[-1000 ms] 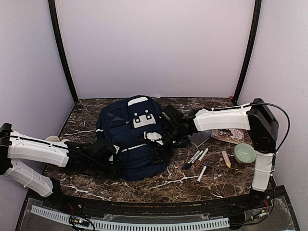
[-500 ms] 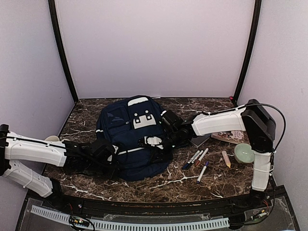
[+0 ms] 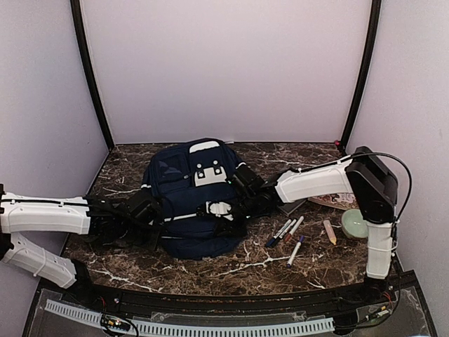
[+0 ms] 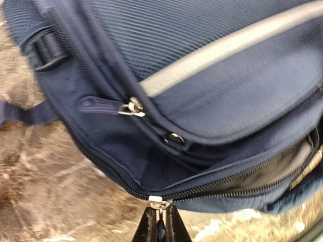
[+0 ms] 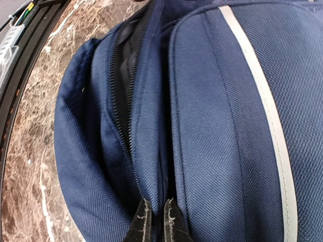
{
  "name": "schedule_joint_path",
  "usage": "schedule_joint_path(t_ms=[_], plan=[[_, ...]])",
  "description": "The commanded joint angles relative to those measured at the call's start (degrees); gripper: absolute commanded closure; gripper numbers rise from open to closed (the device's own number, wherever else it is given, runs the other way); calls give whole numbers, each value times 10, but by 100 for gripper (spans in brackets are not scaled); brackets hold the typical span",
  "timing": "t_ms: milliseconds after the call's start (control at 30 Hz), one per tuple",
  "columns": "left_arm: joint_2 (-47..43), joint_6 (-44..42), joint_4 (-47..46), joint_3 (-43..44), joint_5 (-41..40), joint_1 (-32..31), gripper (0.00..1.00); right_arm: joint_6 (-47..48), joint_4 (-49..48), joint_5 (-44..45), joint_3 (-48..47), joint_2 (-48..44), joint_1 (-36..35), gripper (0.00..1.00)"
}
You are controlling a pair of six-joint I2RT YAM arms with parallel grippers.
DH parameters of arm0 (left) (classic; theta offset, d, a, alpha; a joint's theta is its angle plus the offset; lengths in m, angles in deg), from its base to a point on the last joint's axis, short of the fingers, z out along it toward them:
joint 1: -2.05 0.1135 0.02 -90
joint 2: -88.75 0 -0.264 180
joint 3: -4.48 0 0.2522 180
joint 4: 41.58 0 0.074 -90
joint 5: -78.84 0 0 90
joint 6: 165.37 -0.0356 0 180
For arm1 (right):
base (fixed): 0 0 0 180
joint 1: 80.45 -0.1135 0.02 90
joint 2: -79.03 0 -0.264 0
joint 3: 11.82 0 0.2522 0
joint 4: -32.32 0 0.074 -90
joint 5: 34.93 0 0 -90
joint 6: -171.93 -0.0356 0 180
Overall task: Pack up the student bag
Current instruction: Adjust the largest pocket of the student bag.
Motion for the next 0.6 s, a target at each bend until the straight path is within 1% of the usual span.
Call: schedule_joint_path(t_ms=[0,67,133,233,300,367,400,433,500,567], plan=[[6,21,95,20,-145,51,100,-8,74,44,14,27,5,100],[8,7,75,22,-139,79,100,-11,74,44,13,29,5,100],[13,-34,39,23,-109,92,100,-16,77,47,11,32,5,100],[3,-101,-38,16,9,92,100,-32,81,43,4,19,7,100],[-16,-121,-98,-2,103,91,100,-51,85,18,-10,-16,12,88],[-44,-119,-169,-32,187,88,100,-66,97,-21,-33,-45,15,70],[-57,-113,-200,-45,211,85,100,-71,100,-38,-45,-55,15,61],[-68,-107,-217,-53,222,83,100,-75,102,-54,-52,-63,14,54],[-80,-98,-235,-61,230,78,100,-86,99,-75,-60,-71,10,43],[-79,-93,-239,-63,231,72,100,-92,99,-86,-69,-64,-3,38]])
